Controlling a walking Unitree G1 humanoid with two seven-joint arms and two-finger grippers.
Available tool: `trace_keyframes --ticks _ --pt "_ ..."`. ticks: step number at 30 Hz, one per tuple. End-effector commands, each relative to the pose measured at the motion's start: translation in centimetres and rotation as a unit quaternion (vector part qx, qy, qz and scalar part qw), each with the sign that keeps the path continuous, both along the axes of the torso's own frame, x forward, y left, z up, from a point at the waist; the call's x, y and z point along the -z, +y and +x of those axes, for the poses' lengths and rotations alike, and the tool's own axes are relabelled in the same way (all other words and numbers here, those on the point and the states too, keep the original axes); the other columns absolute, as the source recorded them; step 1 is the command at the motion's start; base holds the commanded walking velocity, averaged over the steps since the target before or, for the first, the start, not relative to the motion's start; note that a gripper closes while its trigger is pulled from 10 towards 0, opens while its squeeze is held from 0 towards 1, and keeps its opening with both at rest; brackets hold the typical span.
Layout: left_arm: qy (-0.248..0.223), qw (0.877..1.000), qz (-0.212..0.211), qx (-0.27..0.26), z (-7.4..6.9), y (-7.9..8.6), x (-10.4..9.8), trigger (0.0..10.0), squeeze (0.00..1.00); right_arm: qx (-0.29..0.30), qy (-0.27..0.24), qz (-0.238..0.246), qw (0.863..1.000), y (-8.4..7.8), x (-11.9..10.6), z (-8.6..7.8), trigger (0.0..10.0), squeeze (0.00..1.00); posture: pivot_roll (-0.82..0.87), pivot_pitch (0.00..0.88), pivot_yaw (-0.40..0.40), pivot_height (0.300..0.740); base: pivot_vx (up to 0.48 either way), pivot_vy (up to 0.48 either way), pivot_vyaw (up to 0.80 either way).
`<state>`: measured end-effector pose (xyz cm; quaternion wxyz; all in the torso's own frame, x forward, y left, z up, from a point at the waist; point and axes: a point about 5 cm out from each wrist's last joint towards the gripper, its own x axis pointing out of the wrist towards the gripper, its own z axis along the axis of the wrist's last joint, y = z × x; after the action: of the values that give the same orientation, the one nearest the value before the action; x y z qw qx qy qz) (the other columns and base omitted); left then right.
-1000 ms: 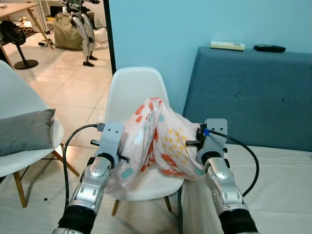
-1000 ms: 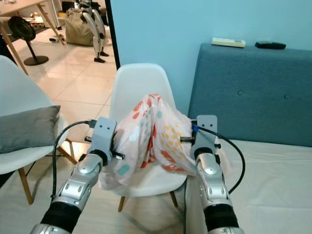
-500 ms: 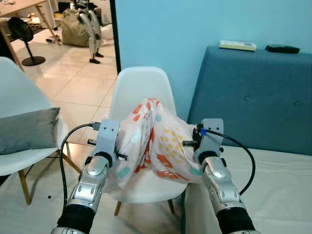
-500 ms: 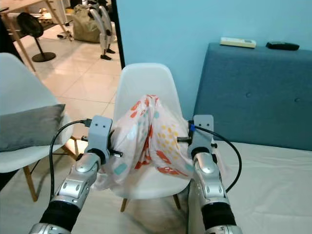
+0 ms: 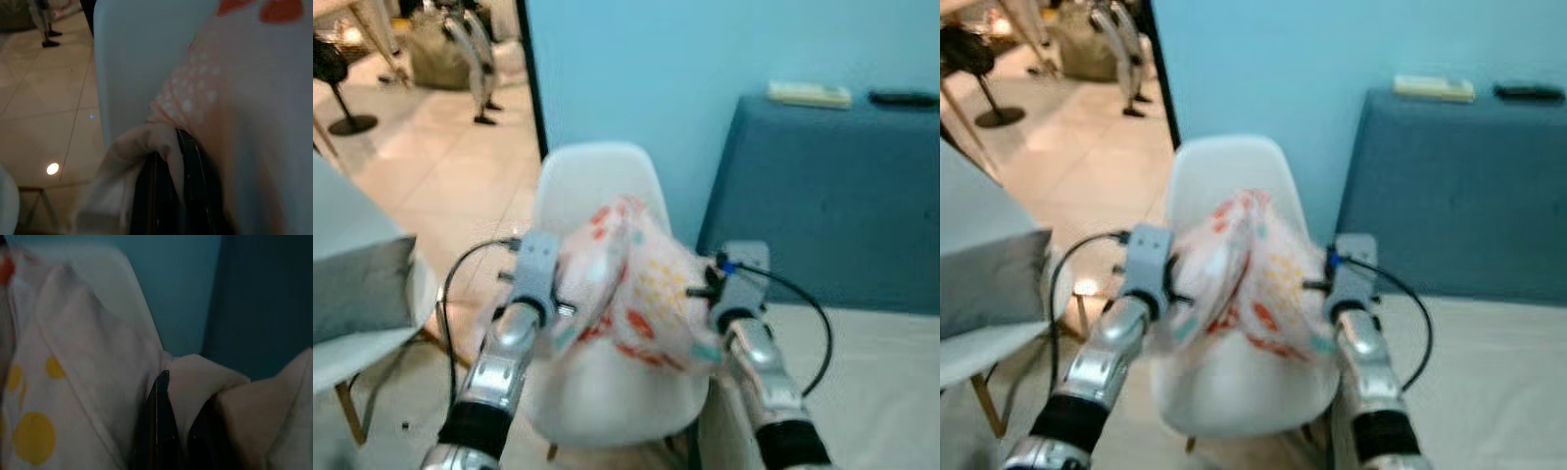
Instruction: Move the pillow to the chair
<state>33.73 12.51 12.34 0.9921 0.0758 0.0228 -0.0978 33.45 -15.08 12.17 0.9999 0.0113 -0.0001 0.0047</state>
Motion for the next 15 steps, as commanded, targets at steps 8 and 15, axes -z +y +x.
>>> trace_keyframes --ticks 8,15 --pt "-0.010 1.000 0.012 0.027 -0.26 -0.71 -0.05 10.0 0.00 -0.019 -0.007 0.000 1.000 1.12 0.05 -0.34 10.0 0.00 -0.04 0.068 0.006 0.740 0.000 0.000 0.00" --pt "-0.014 0.999 0.010 0.029 -0.33 -0.82 -0.16 10.0 0.00 -0.017 -0.009 0.001 1.000 0.96 0.03 -0.45 10.0 0.00 -0.04 0.070 0.008 0.740 0.000 0.000 0.00"
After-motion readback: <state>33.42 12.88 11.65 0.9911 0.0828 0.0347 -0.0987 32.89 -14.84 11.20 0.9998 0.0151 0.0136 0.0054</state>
